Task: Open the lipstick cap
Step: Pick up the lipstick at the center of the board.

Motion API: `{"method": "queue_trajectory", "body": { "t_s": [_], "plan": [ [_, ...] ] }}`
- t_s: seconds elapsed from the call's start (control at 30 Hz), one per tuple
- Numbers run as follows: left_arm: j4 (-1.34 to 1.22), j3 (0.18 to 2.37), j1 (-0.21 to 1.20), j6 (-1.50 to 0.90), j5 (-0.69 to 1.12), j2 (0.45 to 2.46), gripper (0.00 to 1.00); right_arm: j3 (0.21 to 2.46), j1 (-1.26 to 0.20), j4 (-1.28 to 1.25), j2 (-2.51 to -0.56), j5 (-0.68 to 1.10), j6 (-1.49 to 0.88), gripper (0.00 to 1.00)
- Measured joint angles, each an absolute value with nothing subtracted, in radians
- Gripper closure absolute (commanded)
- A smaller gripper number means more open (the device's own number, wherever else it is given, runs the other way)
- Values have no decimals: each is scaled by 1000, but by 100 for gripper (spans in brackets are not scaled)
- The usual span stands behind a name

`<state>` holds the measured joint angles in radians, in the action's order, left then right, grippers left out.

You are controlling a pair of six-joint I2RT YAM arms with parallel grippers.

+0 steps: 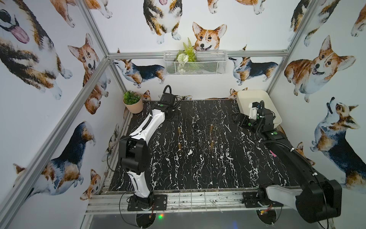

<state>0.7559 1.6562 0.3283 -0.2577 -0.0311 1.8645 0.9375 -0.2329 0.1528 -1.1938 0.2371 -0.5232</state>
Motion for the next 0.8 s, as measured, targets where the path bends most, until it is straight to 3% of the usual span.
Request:
{"method": "queue_trajectory", "body": {
  "t_s": [0.2,0.8],
  "plan": [
    [841,1757,344,-257,-7,2004,43,962,-336,197,-1223,277,-528,5],
    [962,1788,380,-265,-6,2092,54,901,-362,159,-1299,287,-549,8]
  ]
}}
